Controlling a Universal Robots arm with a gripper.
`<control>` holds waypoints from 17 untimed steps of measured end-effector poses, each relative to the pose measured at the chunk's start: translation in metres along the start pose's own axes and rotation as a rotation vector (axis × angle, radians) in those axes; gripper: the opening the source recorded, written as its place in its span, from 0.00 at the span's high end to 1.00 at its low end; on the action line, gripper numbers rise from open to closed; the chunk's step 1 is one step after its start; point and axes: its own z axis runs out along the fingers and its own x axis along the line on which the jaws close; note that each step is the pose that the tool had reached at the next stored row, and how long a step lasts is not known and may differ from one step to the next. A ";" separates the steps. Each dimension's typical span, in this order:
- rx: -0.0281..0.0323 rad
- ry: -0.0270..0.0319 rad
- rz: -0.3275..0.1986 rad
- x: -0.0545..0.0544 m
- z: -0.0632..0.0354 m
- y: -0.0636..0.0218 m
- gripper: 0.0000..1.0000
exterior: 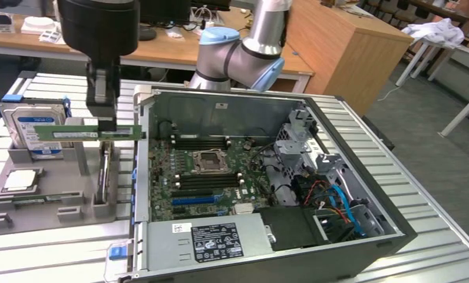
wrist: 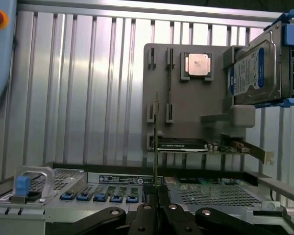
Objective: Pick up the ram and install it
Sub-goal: 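Pick up the ram and move it above insertion slot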
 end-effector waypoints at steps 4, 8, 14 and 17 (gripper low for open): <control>-0.0003 0.0000 0.000 0.000 -0.0003 -0.0075 0.88; -0.0007 0.0000 0.000 0.001 -0.0006 -0.0153 0.88; -0.0015 0.0000 0.000 0.001 -0.0011 -0.0274 0.88; -0.0017 -0.0001 0.000 0.002 -0.0013 -0.0331 0.88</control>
